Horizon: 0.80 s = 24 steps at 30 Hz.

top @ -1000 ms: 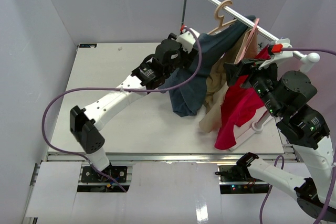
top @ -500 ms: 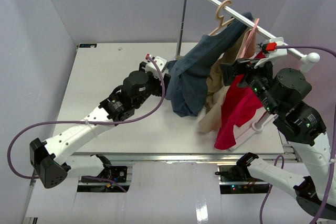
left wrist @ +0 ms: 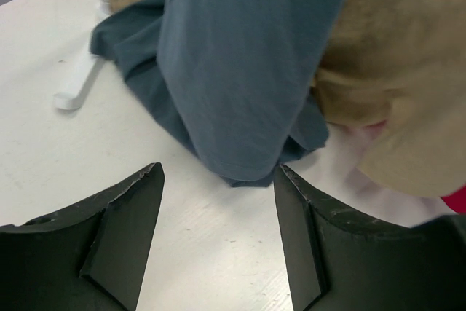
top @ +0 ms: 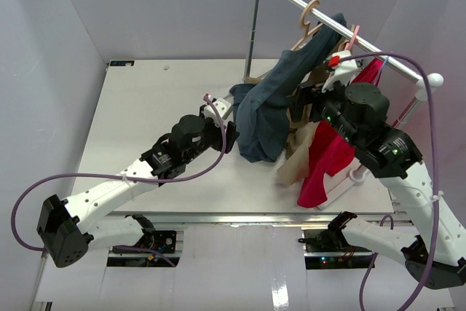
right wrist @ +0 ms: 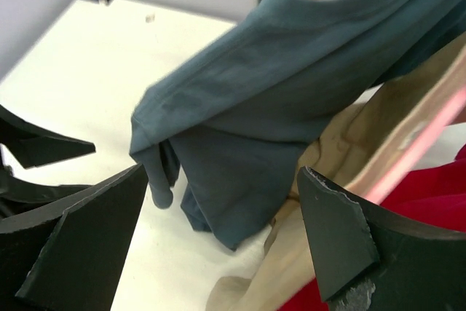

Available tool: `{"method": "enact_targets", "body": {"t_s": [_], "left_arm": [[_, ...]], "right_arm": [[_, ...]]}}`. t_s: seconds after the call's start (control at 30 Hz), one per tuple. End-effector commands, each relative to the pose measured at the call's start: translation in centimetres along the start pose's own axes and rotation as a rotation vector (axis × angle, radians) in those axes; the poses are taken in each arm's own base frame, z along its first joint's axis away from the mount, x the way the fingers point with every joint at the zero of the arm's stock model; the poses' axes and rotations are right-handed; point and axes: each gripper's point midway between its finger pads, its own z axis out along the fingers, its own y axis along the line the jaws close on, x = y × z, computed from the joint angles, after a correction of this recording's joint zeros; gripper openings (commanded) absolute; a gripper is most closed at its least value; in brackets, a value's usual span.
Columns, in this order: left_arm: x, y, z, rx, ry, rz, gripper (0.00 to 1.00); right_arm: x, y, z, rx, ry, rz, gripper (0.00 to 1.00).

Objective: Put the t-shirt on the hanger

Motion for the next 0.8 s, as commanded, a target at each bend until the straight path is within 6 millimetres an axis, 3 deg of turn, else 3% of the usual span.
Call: {"method": "enact_targets", "body": {"t_s": [0.0, 0.1, 0.23, 0.3, 0.33, 0.4, 0.63, 0.77], "left_arm": [[-1.7, -2.7, -0.5, 0.152, -0.1, -0.051, 0.72], [-0.4, -3.4, -0.5, 0.191, -0.091, -0.075, 0.72], [0.1, -3.5, -1.6, 0.196, -0.091, -0.136, 0.73], [-0.2, -3.1, -2.7, 0.173, -0.108, -0.177, 0.8], [-0.3, -2.6, -3.3, 0.15, -0.113, -0.195, 0.89], [-1.2, -2.3, -4.7, 0.143, -0.14, -0.227, 0.98], [-2.5, -1.3, -9.9, 0.131, -0.228, -0.287, 0.98], [-1.7, -0.7, -11.1, 0.111, -0.252, -0.309, 0.98]], "right_arm": [[0.8, 1.0, 0.2, -0.055, -0.016, 0.017, 0.9], [2.1, 1.1, 0.9, -0.056, 0.019, 0.017, 0.9], [4.3, 2.8, 1.2, -0.142, 0.042, 0.017, 0.9], [5.8, 3.5, 1.3, -0.164, 0.059, 0.031, 0.9], [6.4, 4.2, 1.1, -0.181, 0.065, 0.042, 0.9], [8.0, 5.1, 0.9, -0.183, 0.085, 0.043, 0.9], [13.5, 8.1, 0.2, -0.208, 0.096, 0.011, 0.9], [15.2, 8.9, 0.0, -0.23, 0.092, 0.029, 0.9]]}}
